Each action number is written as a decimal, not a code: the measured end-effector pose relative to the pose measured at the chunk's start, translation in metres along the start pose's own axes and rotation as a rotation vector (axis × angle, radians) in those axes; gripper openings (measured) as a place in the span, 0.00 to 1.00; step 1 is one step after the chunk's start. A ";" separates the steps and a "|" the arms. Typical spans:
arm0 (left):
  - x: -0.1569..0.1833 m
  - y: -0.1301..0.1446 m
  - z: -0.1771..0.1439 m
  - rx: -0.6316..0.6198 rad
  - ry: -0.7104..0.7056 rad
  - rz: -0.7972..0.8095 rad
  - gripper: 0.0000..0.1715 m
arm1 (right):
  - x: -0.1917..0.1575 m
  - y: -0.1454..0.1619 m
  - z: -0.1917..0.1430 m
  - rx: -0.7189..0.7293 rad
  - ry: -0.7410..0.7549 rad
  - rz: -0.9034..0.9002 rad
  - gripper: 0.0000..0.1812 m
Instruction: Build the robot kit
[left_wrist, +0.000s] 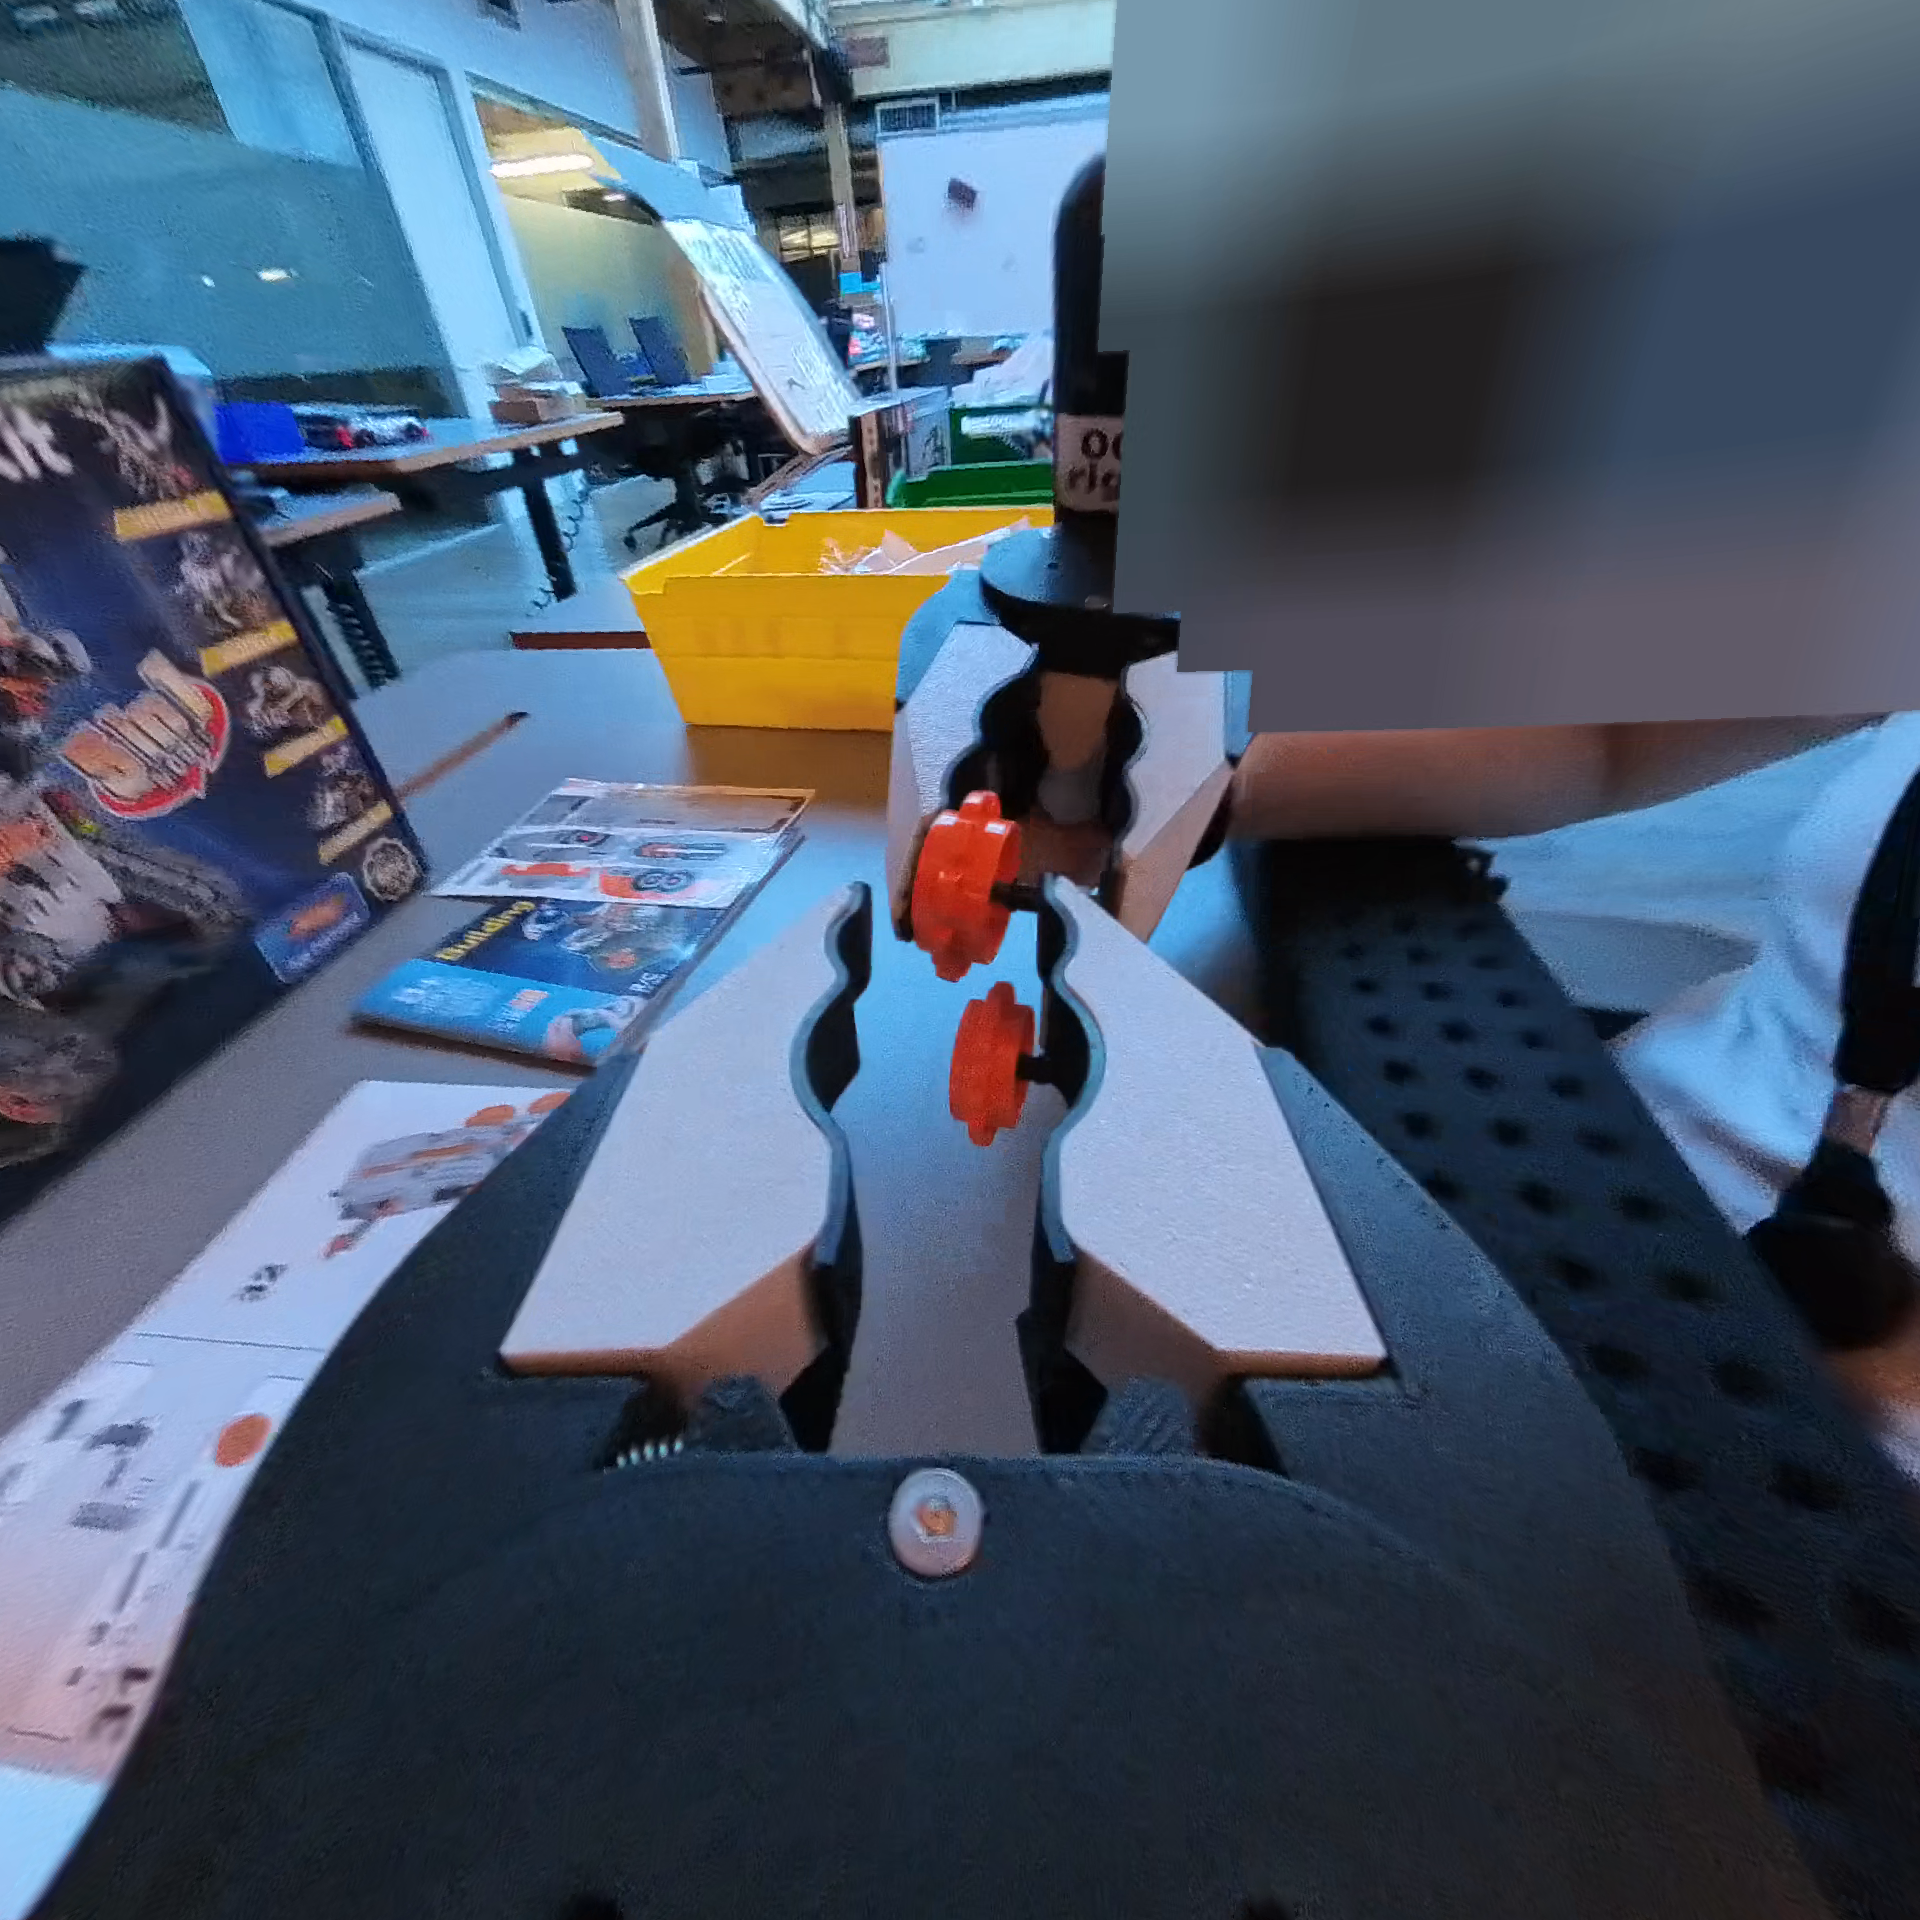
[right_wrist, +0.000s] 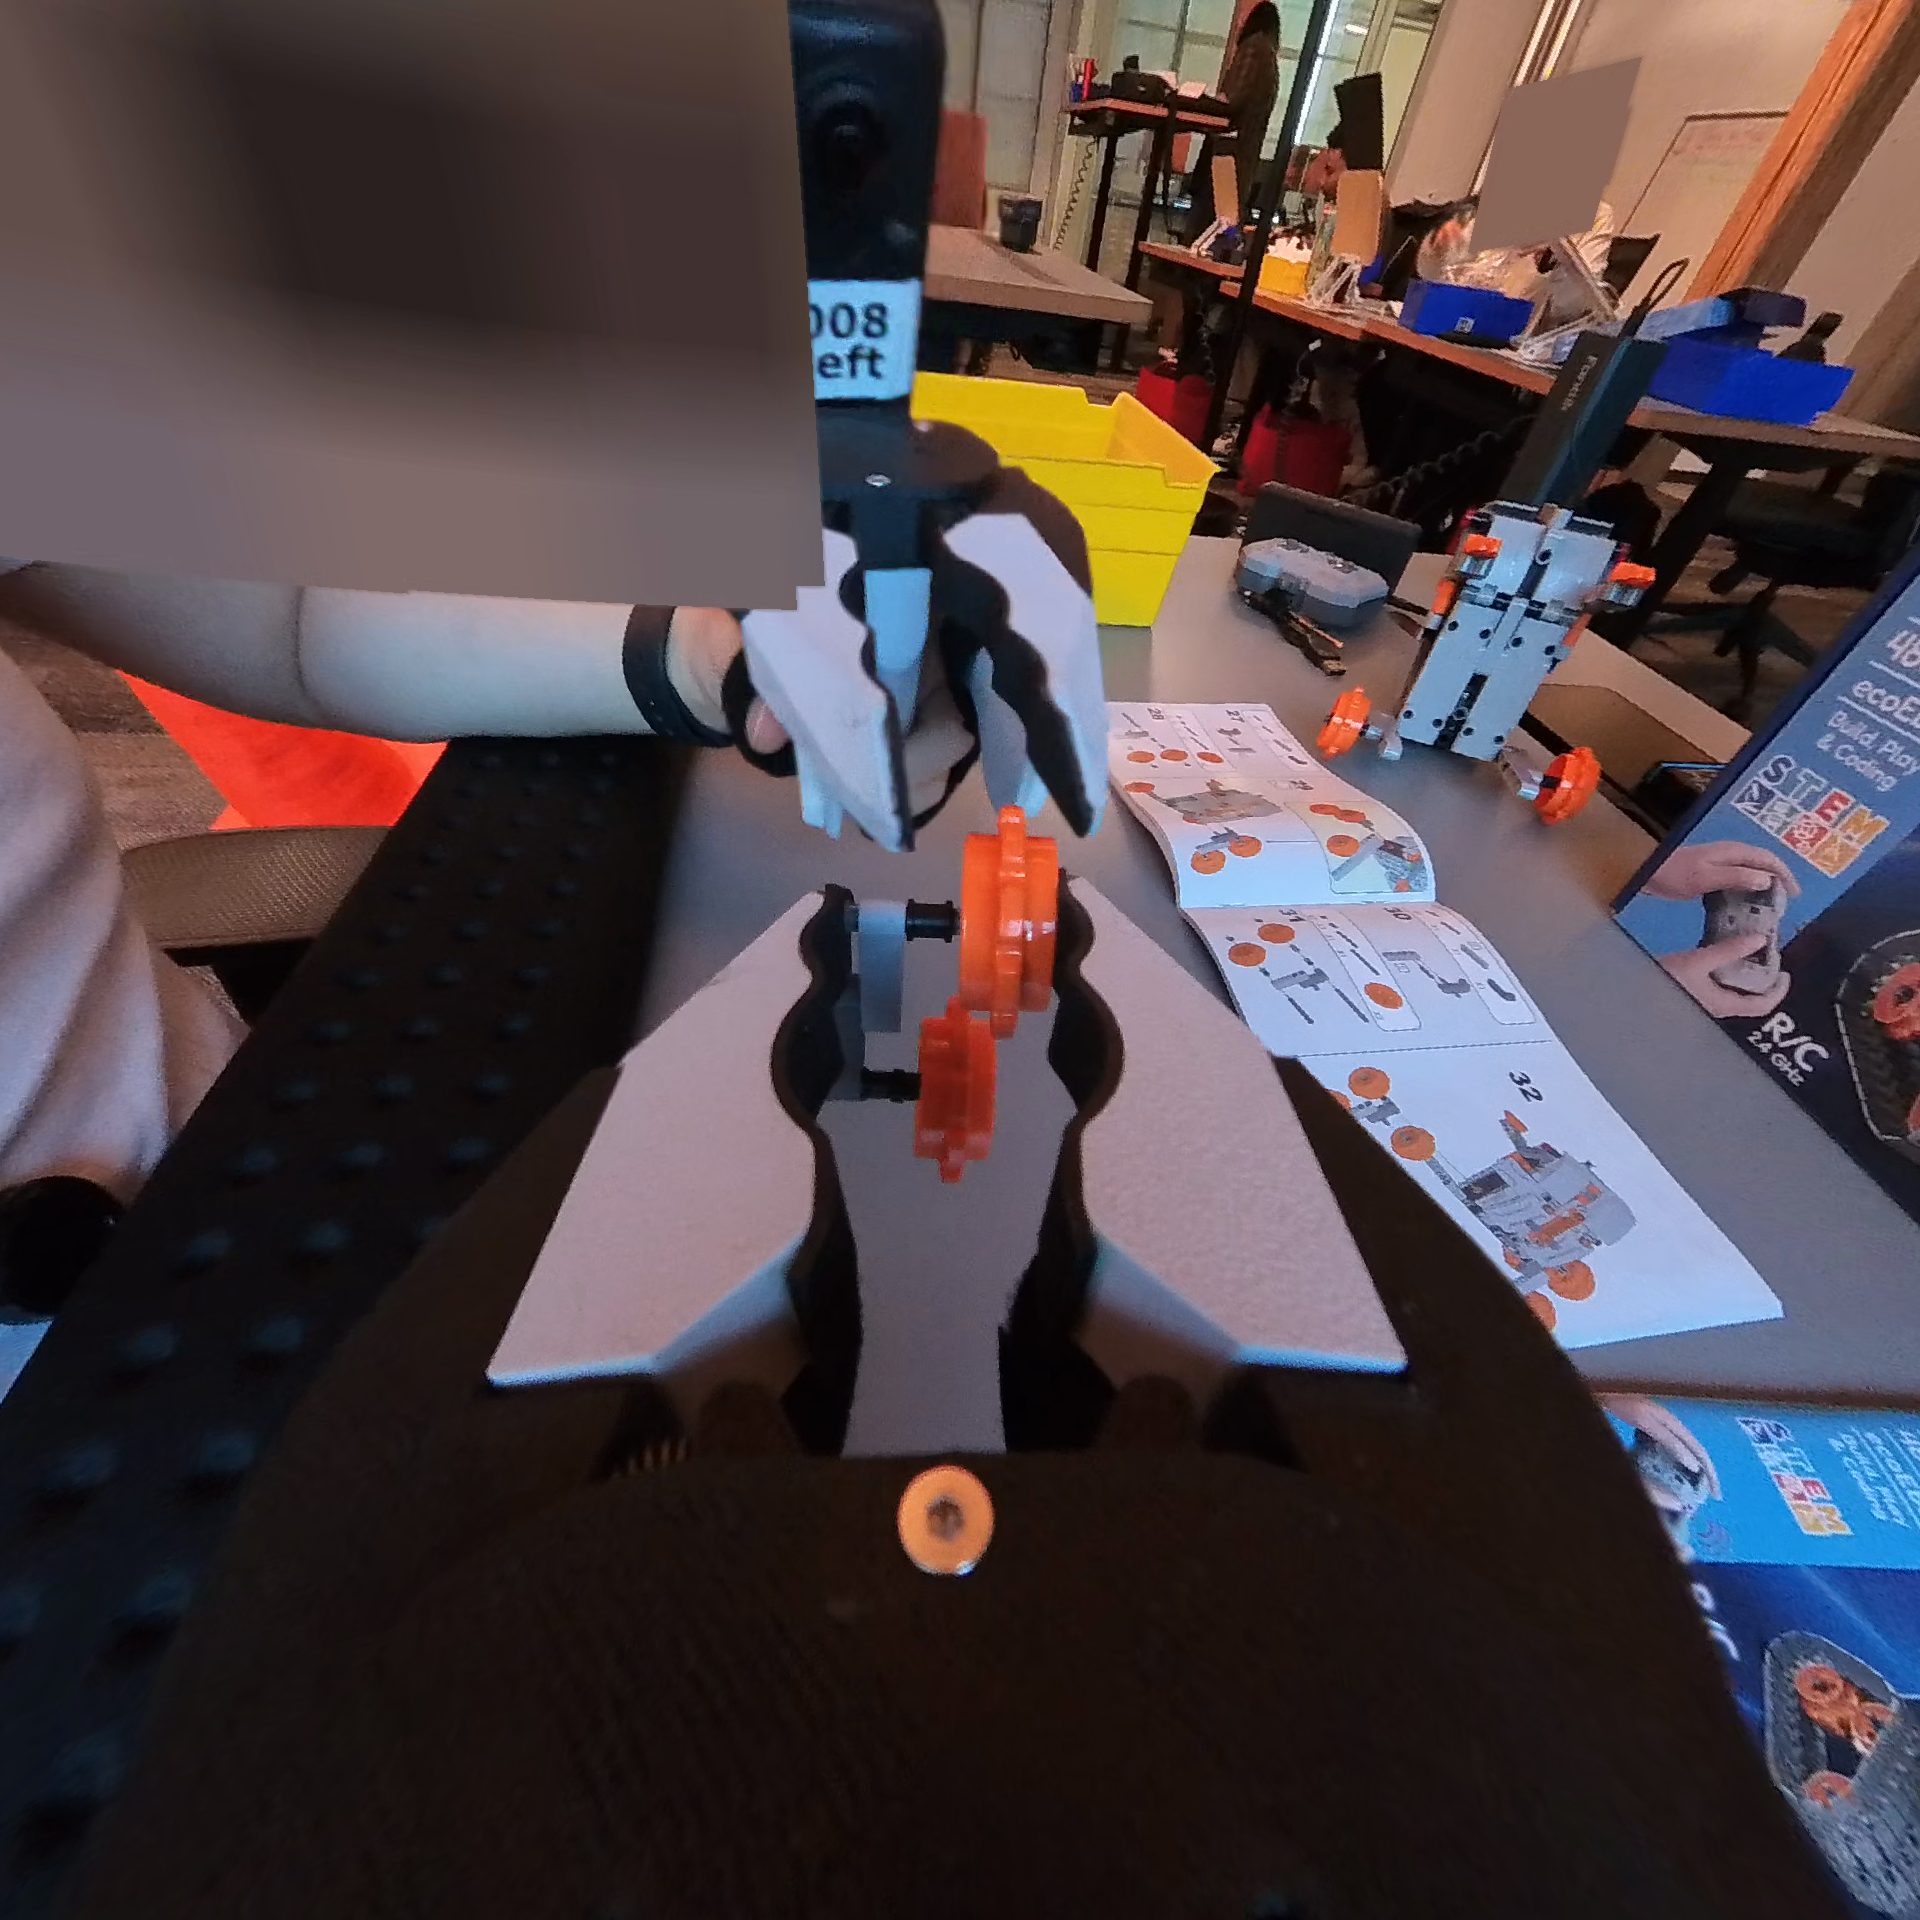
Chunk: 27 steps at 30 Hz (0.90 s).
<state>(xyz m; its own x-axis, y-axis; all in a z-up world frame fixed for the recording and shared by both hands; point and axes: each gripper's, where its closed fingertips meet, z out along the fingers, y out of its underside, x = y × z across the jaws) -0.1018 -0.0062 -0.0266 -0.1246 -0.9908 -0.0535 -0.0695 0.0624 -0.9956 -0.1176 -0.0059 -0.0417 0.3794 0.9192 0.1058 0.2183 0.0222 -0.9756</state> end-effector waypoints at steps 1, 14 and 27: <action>0.004 0.000 0.002 -0.009 0.003 0.033 0.16 | 0.000 0.000 0.000 -0.004 0.005 -0.007 0.20; 0.013 0.003 0.008 0.017 0.044 0.021 0.21 | -0.002 0.002 0.000 -0.016 0.008 -0.040 0.20; 0.010 0.004 0.011 -0.002 -0.001 -0.061 0.19 | 0.001 0.004 -0.001 -0.021 0.021 -0.039 0.20</action>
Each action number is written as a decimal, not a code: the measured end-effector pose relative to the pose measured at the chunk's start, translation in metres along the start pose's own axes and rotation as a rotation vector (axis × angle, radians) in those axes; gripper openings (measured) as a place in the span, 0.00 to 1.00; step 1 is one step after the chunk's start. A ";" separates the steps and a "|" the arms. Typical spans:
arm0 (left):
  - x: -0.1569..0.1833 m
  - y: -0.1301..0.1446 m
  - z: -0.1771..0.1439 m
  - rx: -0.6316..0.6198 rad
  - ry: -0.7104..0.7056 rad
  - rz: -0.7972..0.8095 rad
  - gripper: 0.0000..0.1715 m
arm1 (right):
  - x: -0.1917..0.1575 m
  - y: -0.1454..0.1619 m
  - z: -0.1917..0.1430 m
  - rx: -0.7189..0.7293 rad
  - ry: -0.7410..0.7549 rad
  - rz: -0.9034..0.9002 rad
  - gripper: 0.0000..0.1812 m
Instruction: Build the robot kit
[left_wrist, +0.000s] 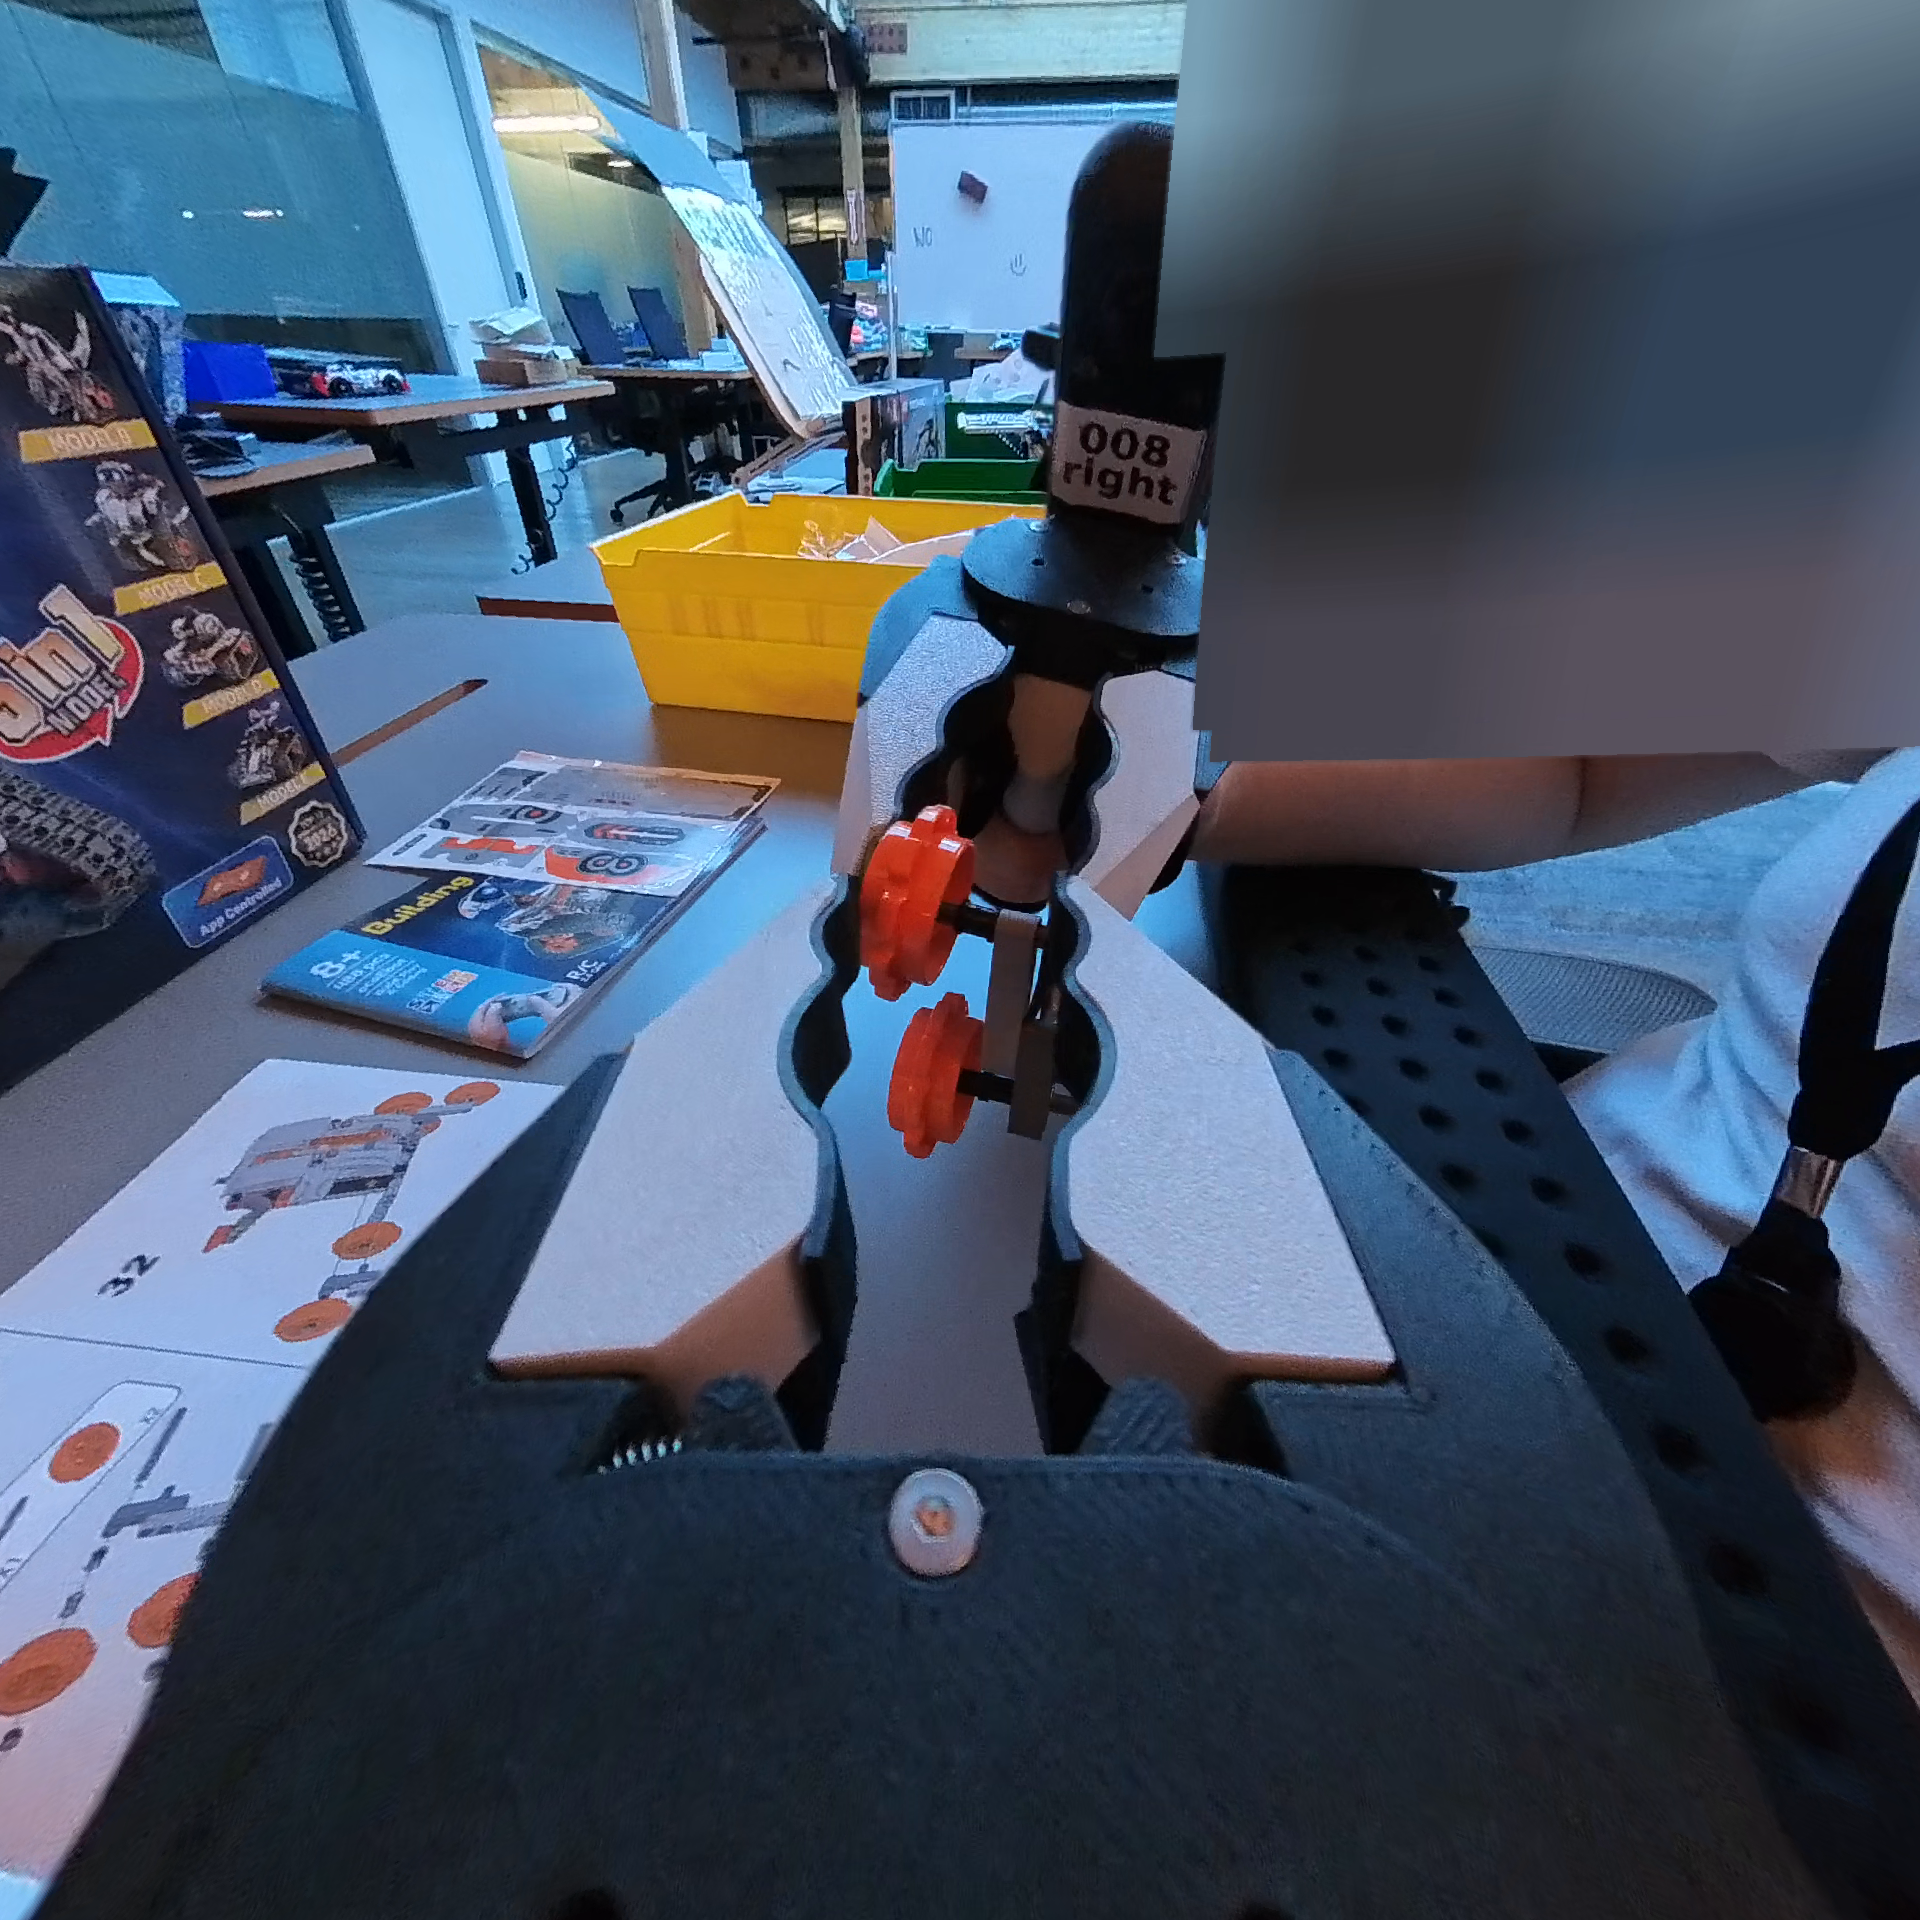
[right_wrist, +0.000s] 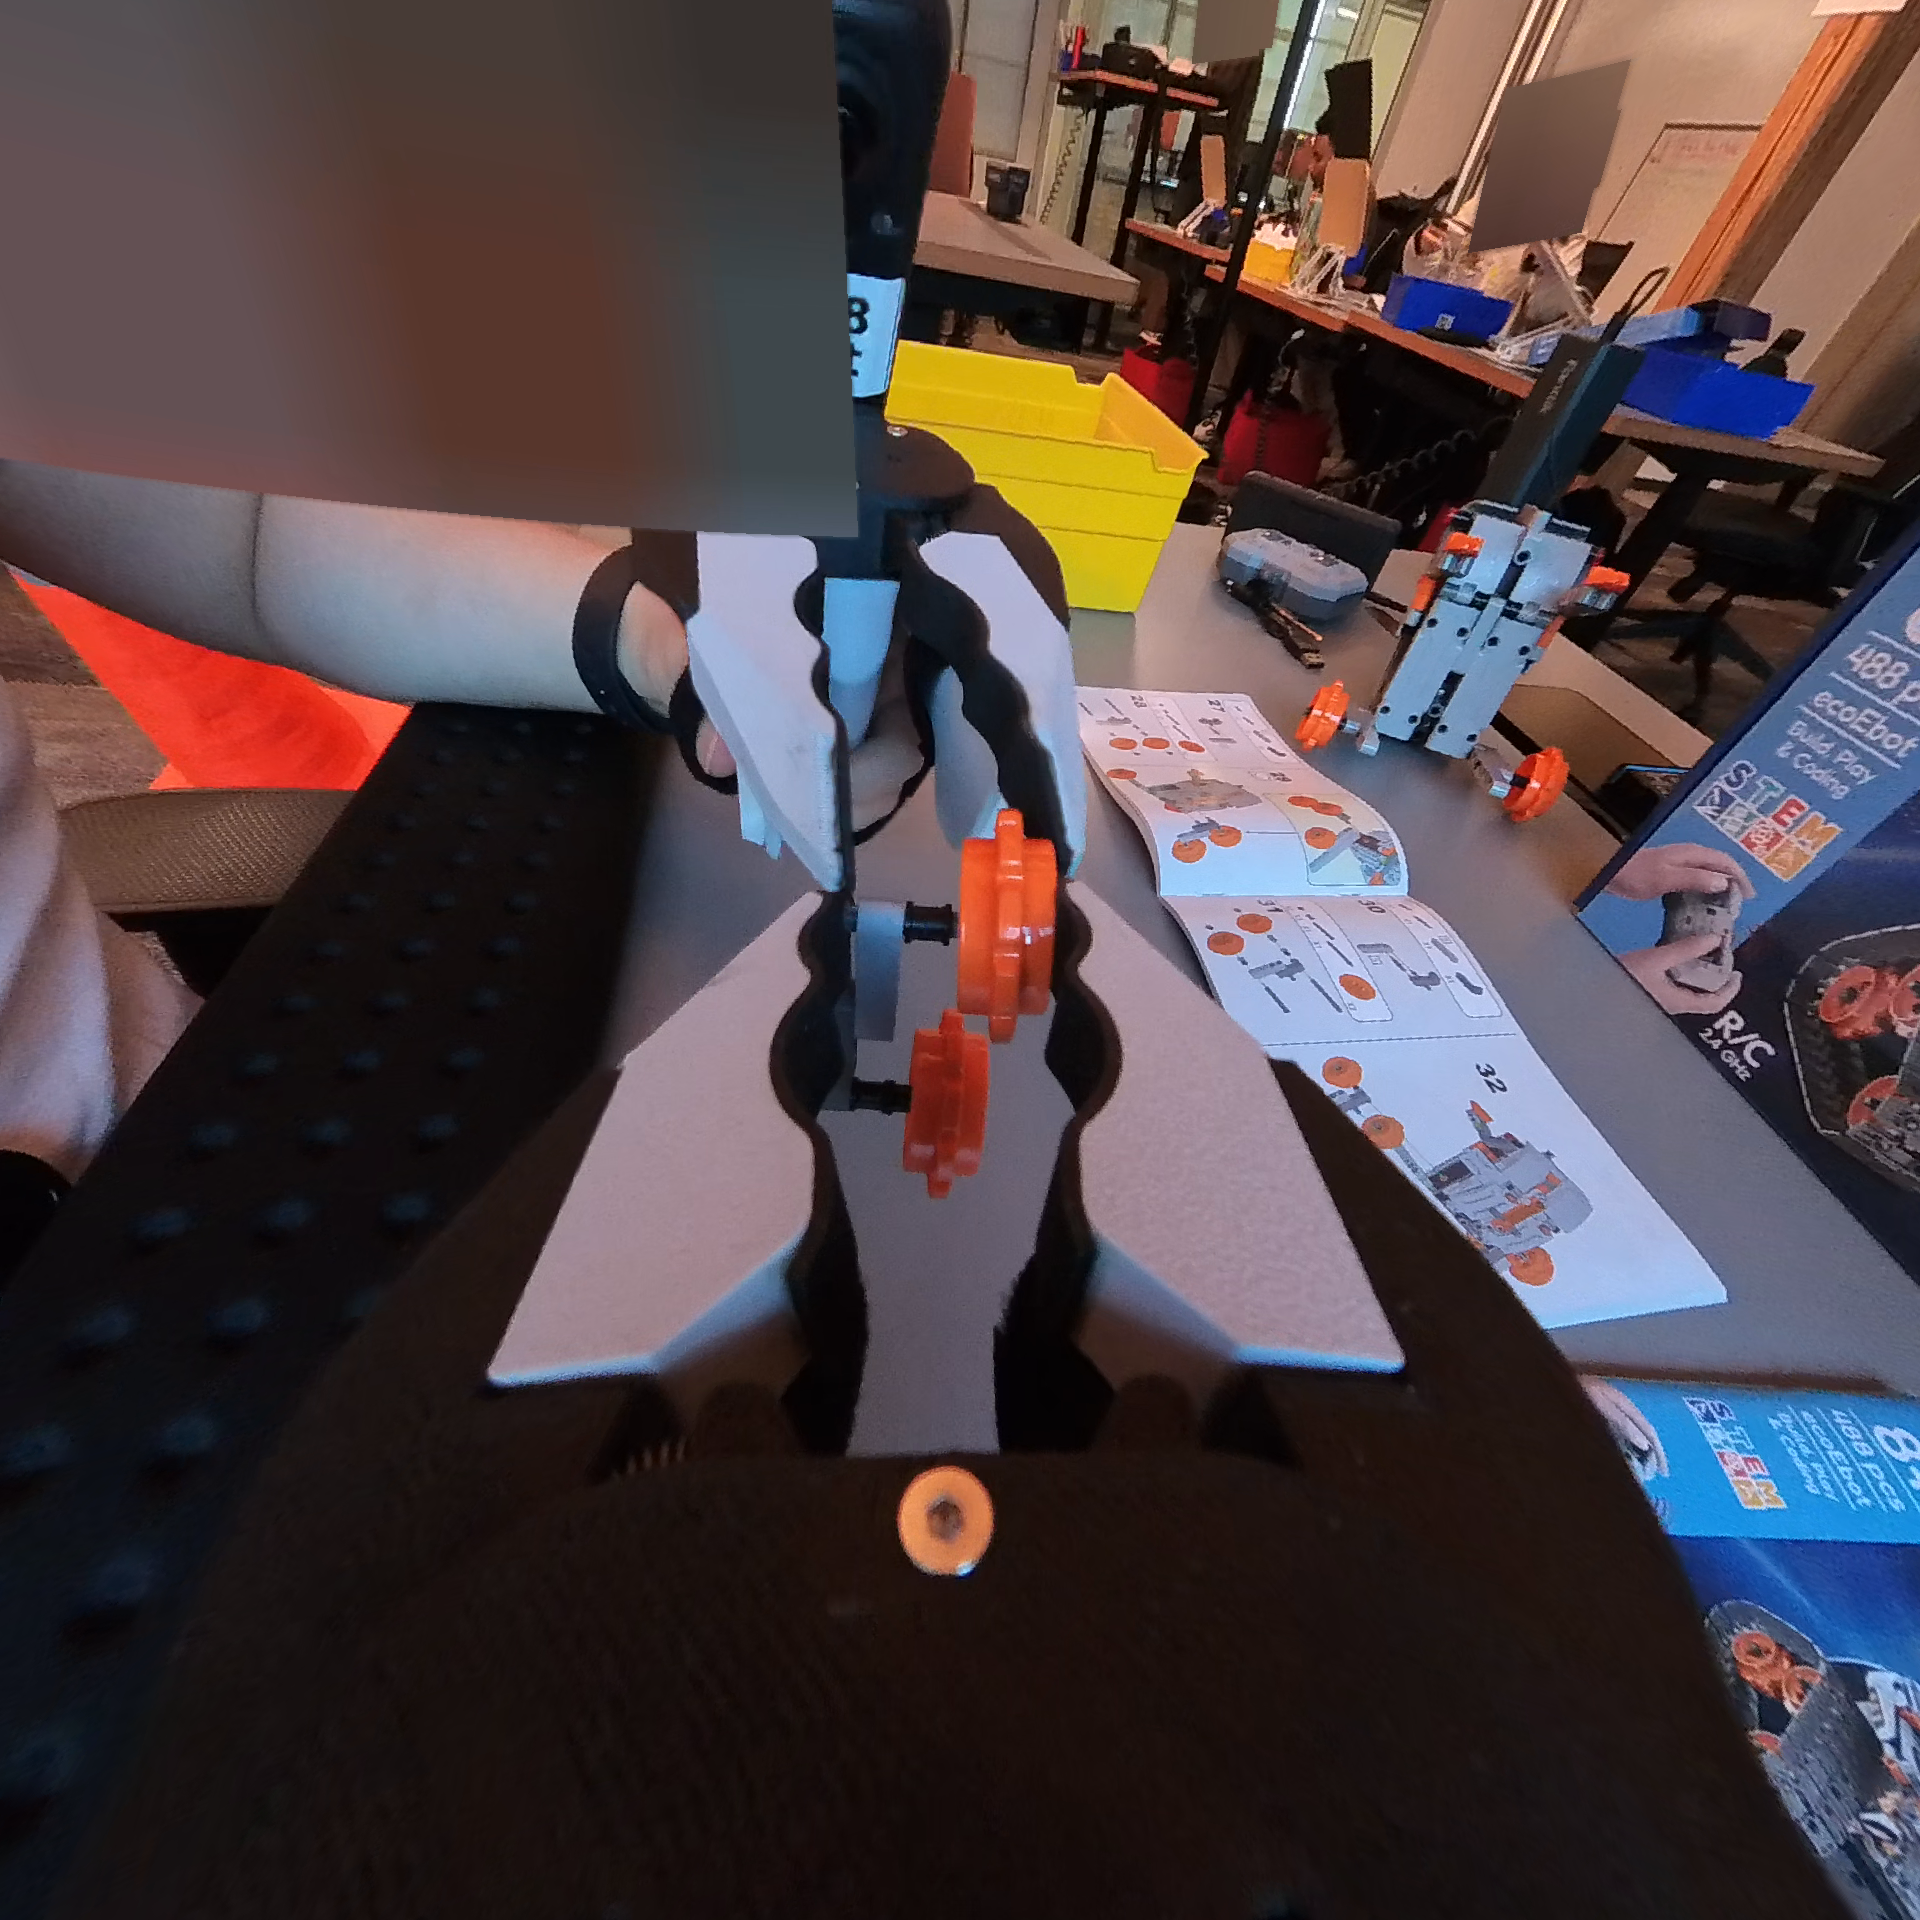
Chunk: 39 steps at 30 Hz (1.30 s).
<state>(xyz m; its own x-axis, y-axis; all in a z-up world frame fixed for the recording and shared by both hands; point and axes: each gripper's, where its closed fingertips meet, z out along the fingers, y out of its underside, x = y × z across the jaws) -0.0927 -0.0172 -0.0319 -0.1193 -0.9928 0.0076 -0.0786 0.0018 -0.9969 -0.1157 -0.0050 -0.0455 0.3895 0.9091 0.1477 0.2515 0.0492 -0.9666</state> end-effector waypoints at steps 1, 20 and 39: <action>0.000 -0.001 0.000 0.007 -0.001 -0.010 0.19 | 0.000 -0.001 0.000 0.002 0.001 0.004 0.20; -0.012 0.006 0.000 -0.016 -0.054 -0.049 0.09 | 0.002 0.008 0.004 -0.057 0.024 -0.063 0.20; -0.020 -0.022 -0.016 0.178 0.160 -0.467 0.34 | 0.004 0.006 0.007 -0.169 0.307 -0.803 0.20</action>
